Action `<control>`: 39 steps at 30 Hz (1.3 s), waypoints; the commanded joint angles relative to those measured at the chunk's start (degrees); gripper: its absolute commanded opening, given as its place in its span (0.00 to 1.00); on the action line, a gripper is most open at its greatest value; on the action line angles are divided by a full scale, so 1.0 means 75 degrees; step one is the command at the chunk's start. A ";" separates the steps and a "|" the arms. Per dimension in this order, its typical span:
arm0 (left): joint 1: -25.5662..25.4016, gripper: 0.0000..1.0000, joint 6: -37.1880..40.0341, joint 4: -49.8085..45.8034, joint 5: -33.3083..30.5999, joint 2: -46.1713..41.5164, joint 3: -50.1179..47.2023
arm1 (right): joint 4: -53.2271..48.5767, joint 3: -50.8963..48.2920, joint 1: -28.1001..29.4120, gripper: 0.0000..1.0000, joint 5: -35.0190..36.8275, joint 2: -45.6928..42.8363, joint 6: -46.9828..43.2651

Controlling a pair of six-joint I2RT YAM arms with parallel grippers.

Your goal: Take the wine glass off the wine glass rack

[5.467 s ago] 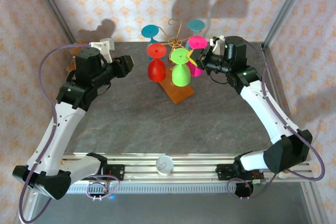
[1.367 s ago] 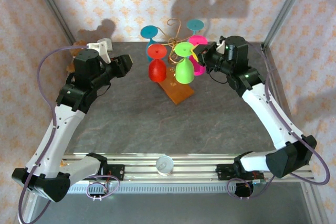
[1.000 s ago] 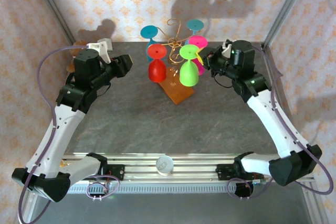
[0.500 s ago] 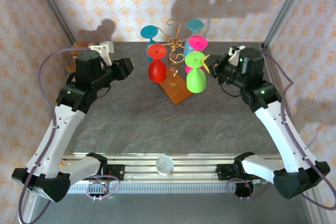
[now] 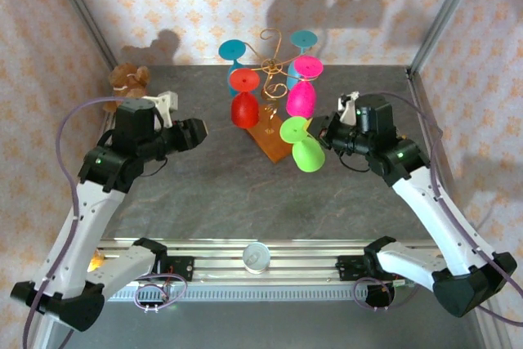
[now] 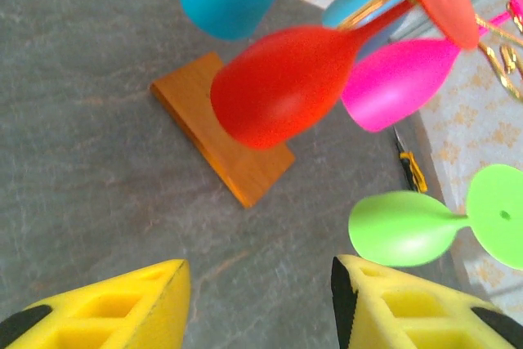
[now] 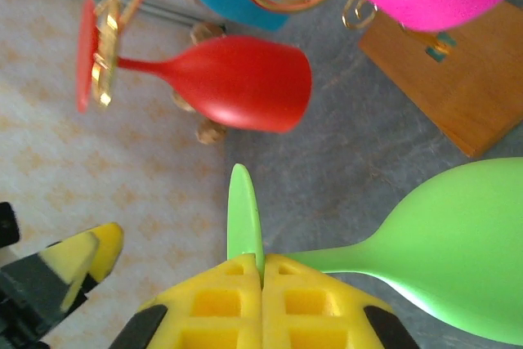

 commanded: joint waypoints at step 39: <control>-0.0138 0.71 -0.2732 0.0180 0.4013 -0.0390 -0.2726 | 0.1994 -0.0972 0.6959 0.00 0.7574 0.1968 -0.6055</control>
